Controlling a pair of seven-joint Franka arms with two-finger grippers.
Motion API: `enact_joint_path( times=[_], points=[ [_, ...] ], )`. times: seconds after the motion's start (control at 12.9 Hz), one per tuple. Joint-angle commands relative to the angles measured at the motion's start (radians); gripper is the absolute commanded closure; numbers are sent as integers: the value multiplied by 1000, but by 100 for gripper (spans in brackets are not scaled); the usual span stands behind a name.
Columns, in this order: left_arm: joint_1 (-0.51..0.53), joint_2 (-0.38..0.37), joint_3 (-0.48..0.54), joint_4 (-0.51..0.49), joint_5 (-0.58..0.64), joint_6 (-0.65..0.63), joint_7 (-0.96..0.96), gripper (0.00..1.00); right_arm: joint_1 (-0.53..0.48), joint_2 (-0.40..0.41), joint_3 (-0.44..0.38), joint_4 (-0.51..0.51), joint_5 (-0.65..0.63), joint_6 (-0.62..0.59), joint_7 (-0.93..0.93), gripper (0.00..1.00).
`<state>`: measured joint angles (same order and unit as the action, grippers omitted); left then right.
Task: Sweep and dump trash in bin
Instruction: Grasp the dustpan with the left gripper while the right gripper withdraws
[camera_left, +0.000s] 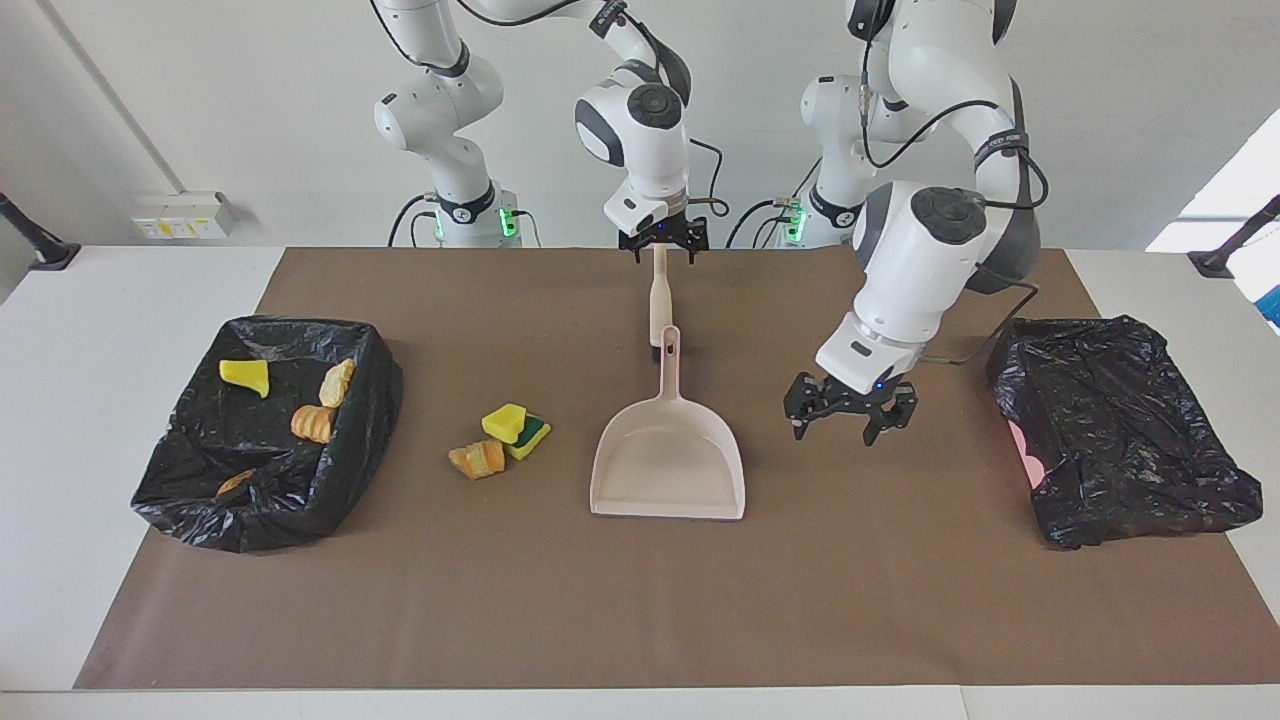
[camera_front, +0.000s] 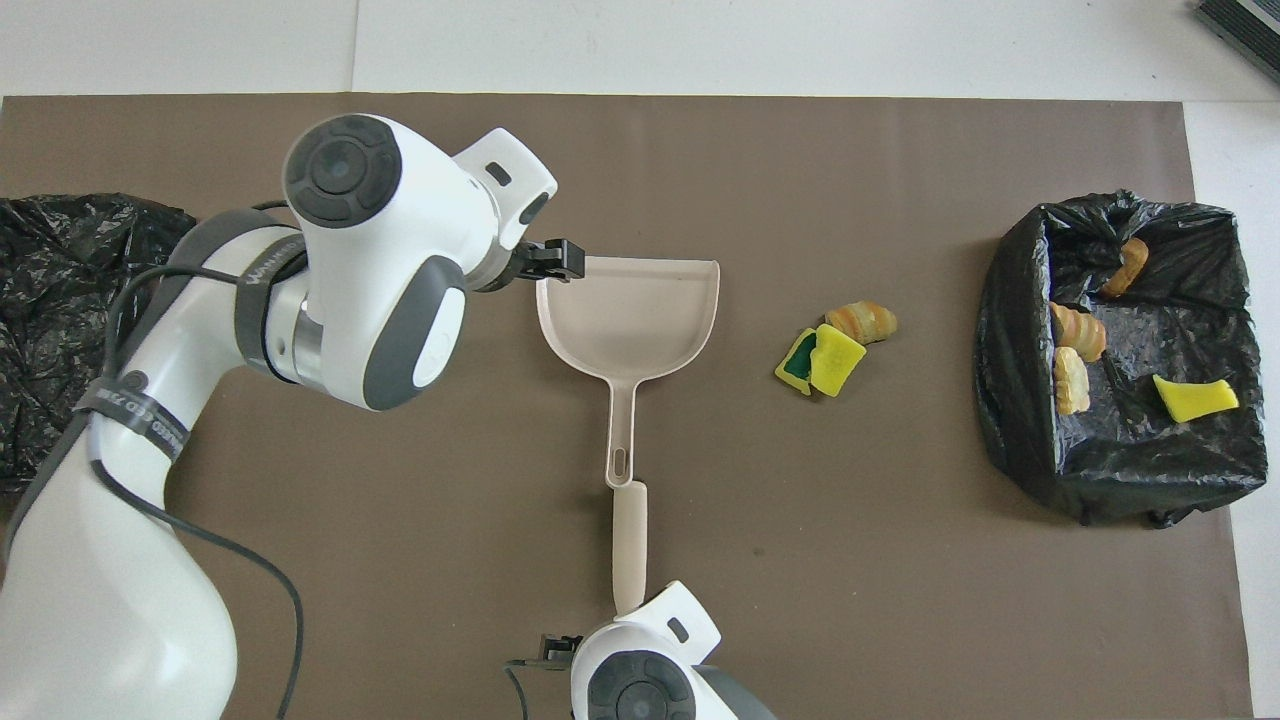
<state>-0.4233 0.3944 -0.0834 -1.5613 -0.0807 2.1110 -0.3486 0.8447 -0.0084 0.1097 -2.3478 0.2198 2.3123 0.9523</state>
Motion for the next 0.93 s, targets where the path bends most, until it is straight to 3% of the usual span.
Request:
enact_joint_path(
  times=[0.0,0.08,0.16,0.23,0.31,0.39,0.62,0.85],
  points=[
    [-69,-38,17,-90,-22,0,-20,0,-6,-16,-2,-22,23,0,16,0],
    [-93,-51,17,-132,-22,1,-20,0,-6,-16,-2,-22,23,-11,29,1],
    [-115,-60,17,-172,-24,7,-24,0,-6,-16,-2,-22,23,-16,45,14],
    [-121,-84,16,-215,-34,17,-47,0,-6,-16,-2,-21,23,-19,52,45],
    [-135,-100,16,-248,-60,23,-61,0,-6,-15,-2,-15,23,-21,55,82],
    [-138,-110,16,-264,-80,29,-61,0,-21,-16,-2,-5,23,-40,56,100],
    [-181,-130,16,-301,-131,37,-75,0,-67,-24,-7,45,15,-183,40,100],
    [-190,-138,16,-330,-131,96,-95,0,-91,-39,-15,53,3,-238,42,100]
  ],
)
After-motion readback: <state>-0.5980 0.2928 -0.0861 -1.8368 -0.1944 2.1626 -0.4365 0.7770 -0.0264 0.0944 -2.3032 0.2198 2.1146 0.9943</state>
